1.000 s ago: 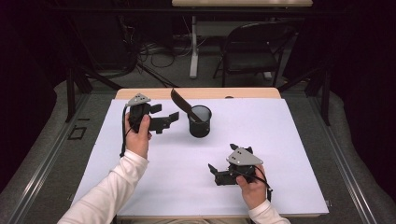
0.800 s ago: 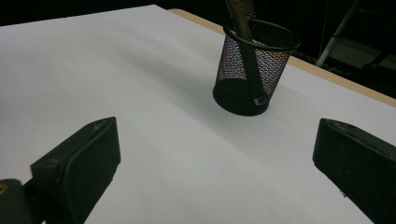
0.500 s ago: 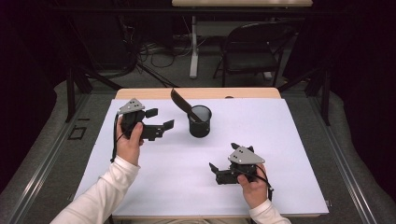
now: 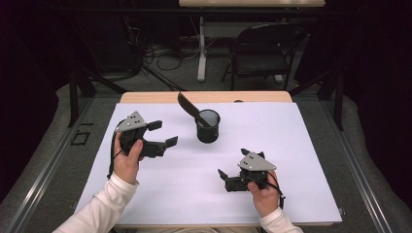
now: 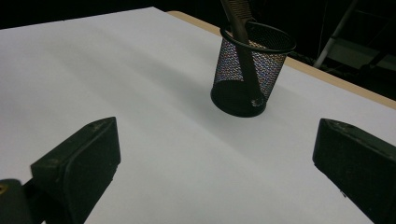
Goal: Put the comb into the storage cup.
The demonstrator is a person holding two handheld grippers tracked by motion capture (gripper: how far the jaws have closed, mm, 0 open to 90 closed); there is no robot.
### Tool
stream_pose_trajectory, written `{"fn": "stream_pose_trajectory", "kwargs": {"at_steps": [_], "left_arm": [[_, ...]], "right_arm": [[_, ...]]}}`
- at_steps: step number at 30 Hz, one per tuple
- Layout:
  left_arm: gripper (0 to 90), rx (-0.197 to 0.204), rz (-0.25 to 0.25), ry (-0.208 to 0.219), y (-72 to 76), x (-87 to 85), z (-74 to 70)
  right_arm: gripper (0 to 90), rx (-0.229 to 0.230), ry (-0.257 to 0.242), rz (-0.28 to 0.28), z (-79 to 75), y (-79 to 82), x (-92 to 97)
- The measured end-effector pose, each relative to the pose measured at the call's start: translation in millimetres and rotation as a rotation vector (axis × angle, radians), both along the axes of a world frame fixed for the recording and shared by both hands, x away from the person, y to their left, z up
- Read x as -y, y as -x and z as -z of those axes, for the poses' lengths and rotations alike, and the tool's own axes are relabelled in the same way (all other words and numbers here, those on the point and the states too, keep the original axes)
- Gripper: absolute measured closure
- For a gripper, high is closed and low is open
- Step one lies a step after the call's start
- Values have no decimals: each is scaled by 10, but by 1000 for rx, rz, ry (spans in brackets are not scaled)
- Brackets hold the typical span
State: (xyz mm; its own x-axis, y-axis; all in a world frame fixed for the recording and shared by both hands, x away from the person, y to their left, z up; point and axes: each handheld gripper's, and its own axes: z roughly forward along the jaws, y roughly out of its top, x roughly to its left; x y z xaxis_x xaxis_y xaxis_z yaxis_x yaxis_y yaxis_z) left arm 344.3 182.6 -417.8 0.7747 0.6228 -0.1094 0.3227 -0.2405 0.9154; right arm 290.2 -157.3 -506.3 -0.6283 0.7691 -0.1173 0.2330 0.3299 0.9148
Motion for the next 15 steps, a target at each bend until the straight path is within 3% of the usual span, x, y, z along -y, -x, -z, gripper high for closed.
{"fn": "stream_pose_trajectory", "kwargs": {"at_steps": [15], "left_arm": [[157,-6,22,36,287,-184,181]], "right_arm": [[9,1,0,0,-4,4,3]]}}
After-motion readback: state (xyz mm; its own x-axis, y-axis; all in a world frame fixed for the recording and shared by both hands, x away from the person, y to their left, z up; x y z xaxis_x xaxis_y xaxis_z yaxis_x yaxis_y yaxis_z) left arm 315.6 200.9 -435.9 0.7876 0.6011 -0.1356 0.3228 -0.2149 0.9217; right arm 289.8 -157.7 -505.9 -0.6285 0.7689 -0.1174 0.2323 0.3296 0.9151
